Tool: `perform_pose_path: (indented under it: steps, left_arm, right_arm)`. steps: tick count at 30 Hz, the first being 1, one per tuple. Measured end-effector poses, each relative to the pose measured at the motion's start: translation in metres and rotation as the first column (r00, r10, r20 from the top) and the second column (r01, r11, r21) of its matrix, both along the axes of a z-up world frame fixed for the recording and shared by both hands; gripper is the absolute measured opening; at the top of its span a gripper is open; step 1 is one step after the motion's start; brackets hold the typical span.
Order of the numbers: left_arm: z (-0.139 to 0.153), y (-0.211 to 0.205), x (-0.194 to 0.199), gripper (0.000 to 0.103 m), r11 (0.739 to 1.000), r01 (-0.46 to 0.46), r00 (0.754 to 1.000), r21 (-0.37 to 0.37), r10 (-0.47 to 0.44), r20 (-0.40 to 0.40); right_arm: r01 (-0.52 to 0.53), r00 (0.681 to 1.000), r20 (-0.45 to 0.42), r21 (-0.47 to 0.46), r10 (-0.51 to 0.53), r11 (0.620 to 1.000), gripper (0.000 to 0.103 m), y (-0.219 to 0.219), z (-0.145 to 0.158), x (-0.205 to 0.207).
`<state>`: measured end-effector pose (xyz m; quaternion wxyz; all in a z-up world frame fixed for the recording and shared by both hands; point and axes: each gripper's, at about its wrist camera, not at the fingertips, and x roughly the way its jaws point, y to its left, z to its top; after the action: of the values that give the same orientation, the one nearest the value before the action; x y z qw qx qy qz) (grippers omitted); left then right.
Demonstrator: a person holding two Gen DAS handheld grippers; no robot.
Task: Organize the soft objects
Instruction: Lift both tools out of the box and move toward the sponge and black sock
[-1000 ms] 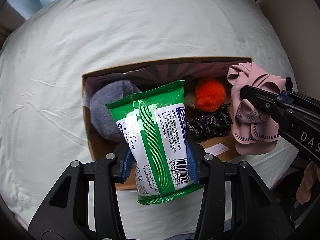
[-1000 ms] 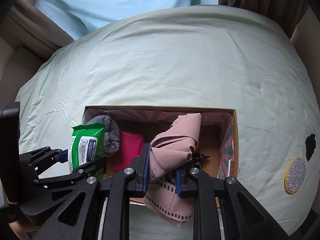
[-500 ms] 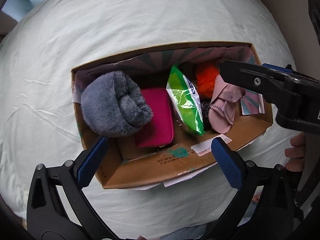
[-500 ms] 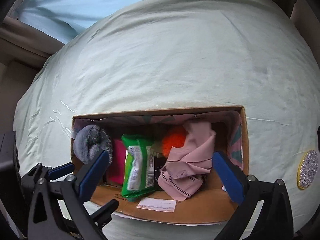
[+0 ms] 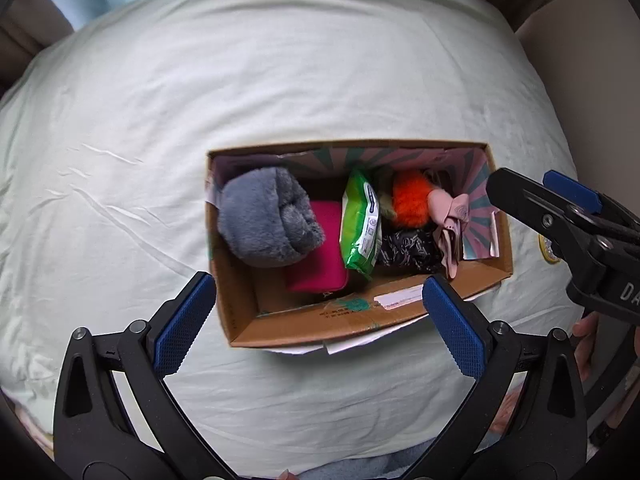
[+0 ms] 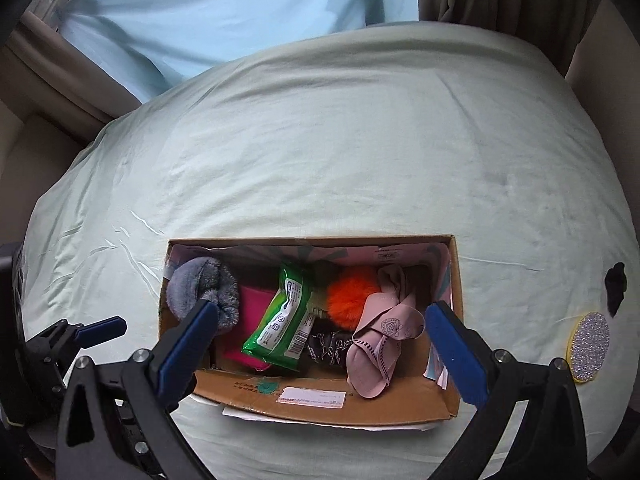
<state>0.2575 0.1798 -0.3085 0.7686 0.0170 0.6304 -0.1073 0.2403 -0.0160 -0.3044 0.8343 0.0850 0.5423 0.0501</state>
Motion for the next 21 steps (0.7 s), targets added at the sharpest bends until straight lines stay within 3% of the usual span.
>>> perform_pose_path:
  steps: [9, 16, 21]
  left_arm:
    - [0.072, 0.012, -0.037, 0.103, 1.000, -0.012, 0.990, -0.028, 0.016, 0.140]
    - [0.124, 0.014, -0.079, 0.103, 0.996, -0.013, 0.972, -0.092, 0.034, 0.231]
    - [0.151, 0.007, -0.111, 0.103, 0.997, 0.009, 0.954, -0.075, 0.014, 0.301]
  right_arm:
    - [-0.013, 0.988, 0.152, -0.044, 0.020, 0.999, 0.103, 0.008, 0.076, -0.045]
    - [0.009, 0.965, 0.263, -0.077, 0.012, 0.997, 0.103, 0.008, 0.127, -0.094]
    - [0.067, 0.947, 0.318, -0.085, -0.037, 0.994, 0.103, -0.006, 0.154, -0.136]
